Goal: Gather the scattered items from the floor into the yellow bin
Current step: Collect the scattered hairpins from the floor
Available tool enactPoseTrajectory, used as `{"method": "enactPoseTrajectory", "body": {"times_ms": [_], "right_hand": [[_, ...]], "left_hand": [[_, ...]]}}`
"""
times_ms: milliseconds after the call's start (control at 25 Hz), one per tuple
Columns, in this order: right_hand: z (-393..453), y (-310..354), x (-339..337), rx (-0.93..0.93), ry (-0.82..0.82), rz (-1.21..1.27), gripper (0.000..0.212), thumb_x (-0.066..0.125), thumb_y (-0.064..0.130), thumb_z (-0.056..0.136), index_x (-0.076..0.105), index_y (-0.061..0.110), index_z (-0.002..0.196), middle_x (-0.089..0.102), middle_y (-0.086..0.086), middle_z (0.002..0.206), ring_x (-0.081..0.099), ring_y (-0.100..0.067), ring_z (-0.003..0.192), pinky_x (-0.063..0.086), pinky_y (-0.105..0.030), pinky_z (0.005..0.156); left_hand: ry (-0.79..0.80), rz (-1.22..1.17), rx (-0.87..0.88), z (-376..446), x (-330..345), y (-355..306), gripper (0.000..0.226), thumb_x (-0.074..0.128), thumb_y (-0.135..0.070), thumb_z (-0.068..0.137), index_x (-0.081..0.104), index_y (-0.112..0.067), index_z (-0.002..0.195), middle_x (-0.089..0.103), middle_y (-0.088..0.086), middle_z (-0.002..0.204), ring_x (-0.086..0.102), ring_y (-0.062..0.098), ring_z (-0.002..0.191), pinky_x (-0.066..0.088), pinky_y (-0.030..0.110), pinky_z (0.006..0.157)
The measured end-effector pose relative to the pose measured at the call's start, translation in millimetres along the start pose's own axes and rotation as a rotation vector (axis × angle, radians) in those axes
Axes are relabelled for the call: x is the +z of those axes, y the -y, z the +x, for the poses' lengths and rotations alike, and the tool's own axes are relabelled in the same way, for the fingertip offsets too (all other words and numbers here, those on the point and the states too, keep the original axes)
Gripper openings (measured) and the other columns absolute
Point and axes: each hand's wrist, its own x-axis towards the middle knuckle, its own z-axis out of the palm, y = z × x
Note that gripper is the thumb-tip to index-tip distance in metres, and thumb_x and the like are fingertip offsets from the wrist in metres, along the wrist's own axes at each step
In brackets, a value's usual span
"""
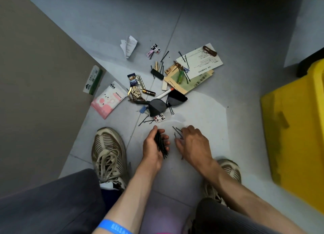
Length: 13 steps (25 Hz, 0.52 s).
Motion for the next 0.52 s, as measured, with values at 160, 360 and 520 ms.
{"method": "enactPoseTrajectory", "body": {"times_ms": [160,360,520], "right_hand": [[-3,8,6,-0.077,0.007,-0.116,0.016,0.066,0.025,0.087,0.068,0.009,0.090,0.064,-0.010,0.090,0.063,-0.032,0.082,0.051,-0.037,0.058],[2,14,9,-0.023,-0.056,-0.159,0.021,0.078,0.001,0.055,0.059,0.007,0.060,0.058,-0.009,0.056,0.057,-0.028,0.040,0.039,-0.026,0.035],[16,8,4,0.097,0.071,-0.077,0.012,0.061,0.017,0.075,0.062,0.006,0.081,0.067,-0.012,0.078,0.067,-0.033,0.067,0.044,-0.031,0.055]], "left_hand": [[-0.005,-0.017,-0.006,-2,-8,5,0.031,0.048,-0.040,0.096,0.061,-0.013,0.086,0.060,0.002,0.062,0.054,0.014,0.048,0.037,0.026,0.049],[-0.022,-0.014,0.006,0,-9,3,0.031,0.048,-0.039,0.096,0.062,-0.013,0.086,0.061,0.002,0.062,0.055,0.014,0.049,0.039,0.026,0.048],[-0.007,0.003,0.020,0,-6,5,0.030,0.049,-0.037,0.096,0.062,-0.012,0.089,0.063,0.004,0.068,0.059,0.017,0.056,0.042,0.027,0.053]]}}
